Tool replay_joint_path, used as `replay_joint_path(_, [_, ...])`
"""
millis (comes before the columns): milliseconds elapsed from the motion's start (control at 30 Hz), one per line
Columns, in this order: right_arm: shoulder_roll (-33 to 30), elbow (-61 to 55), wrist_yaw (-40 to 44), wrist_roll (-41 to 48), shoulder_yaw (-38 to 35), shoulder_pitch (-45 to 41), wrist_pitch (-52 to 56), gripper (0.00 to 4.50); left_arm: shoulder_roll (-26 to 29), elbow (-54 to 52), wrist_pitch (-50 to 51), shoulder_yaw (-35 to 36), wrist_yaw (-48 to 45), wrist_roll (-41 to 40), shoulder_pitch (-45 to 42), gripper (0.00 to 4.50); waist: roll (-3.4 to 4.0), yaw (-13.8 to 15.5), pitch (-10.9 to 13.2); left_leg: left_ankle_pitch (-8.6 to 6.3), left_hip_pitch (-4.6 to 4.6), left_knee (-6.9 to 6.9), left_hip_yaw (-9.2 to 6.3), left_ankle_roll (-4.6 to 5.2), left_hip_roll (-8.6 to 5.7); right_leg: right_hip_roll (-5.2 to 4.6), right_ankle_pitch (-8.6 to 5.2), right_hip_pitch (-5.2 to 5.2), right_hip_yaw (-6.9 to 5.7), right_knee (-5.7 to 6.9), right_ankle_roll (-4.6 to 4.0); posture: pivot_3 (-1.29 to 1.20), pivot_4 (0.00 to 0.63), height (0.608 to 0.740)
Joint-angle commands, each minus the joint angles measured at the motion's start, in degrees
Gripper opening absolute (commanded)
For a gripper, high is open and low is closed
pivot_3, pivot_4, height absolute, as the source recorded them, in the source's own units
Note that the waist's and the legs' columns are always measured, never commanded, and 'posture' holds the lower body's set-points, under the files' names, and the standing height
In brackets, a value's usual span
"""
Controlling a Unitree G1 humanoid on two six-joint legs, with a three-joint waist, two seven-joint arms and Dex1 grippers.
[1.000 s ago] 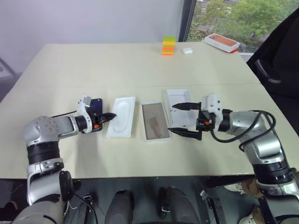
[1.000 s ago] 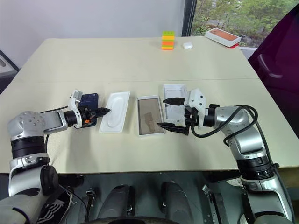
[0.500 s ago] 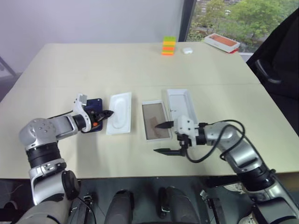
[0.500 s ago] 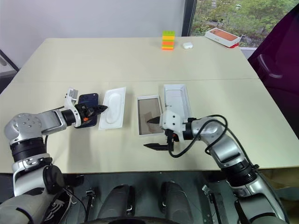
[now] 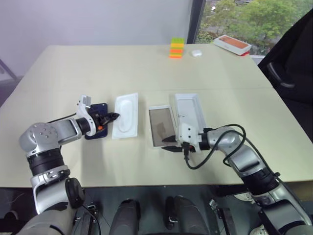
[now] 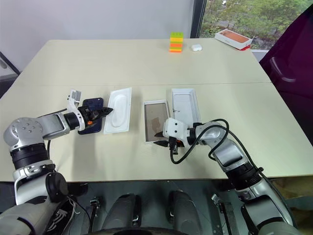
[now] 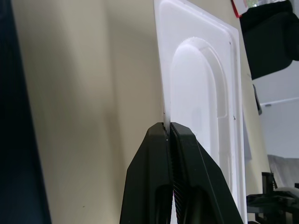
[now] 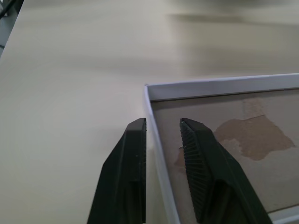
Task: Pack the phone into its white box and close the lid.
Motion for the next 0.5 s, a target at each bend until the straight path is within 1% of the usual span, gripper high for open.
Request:
replay_joint_path(33, [-0.37, -0.35, 0.91, -0.73, 0.58, 0.07, -0.24, 1.10, 0.26, -2.18, -0.25, 0.05, 0.05, -1.09, -0.58, 0.00, 0.00, -0.02, 0.00, 0.00, 0.00, 0.00, 0.00, 0.00, 0.00, 0.00, 0.00, 0.00, 0.00, 0.00, 0.00, 0.00, 0.150, 0.740])
replay_joint_path(167, [-0.15, 0.97, 0.84, -1.76, 0.92, -0.66, -0.20, 1.10, -0.05, -2.02, -0.25, 0.22, 0.24, -1.34, -0.65, 0.00, 0.00, -0.08, 0.00, 0.00, 0.00, 0.00, 0.00, 0.00, 0.00, 0.00, 0.00, 0.00, 0.00, 0.00, 0.00, 0.00, 0.150, 0.740])
replay_joint_path(233, [-0.14, 1.73, 1.15, -2.66, 1.55, -1.11, -0.45, 0.52, -0.11, -2.05, -0.67, -0.42, 0.39, -0.91, -0.54, 0.00, 0.00, -0.08, 0.00, 0.00, 0.00, 0.00, 0.00, 0.00, 0.00, 0.00, 0.00, 0.00, 0.00, 0.00, 0.00, 0.00, 0.150, 0.740])
replay_joint_path(267, [-0.06, 1.84, 1.26, -2.98, 1.76, -1.19, -0.79, 0.14, -0.30, -1.99, -0.61, -0.25, 0.62, -0.96, -0.69, 0.00, 0.00, -0.10, 0.00, 0.00, 0.00, 0.00, 0.00, 0.00, 0.00, 0.00, 0.00, 0.00, 0.00, 0.00, 0.00, 0.00, 0.150, 0.740])
replay_joint_path(300, [0.25, 1.90, 1.15, -3.06, 1.74, -1.29, -0.95, 0.03, -0.44, -2.03, -0.54, -0.15, 0.79, -1.06, -0.82, 0.00, 0.00, -0.11, 0.00, 0.00, 0.01, 0.00, 0.01, 0.00, 0.00, 0.00, 0.00, 0.00, 0.00, 0.00, 0.00, 0.00, 0.150, 0.740])
replay_joint_path(500, [2.94, 1.24, 1.36, -2.45, 2.22, -1.97, -1.25, 0.03, -2.26, -2.63, 1.16, 1.12, 3.00, -2.03, -2.24, 0.00, -0.02, -0.13, 0.01, 0.00, 0.00, 0.00, -0.01, 0.00, 0.00, 0.00, 0.00, 0.00, 0.00, -0.01, 0.00, 0.00, 0.150, 0.740])
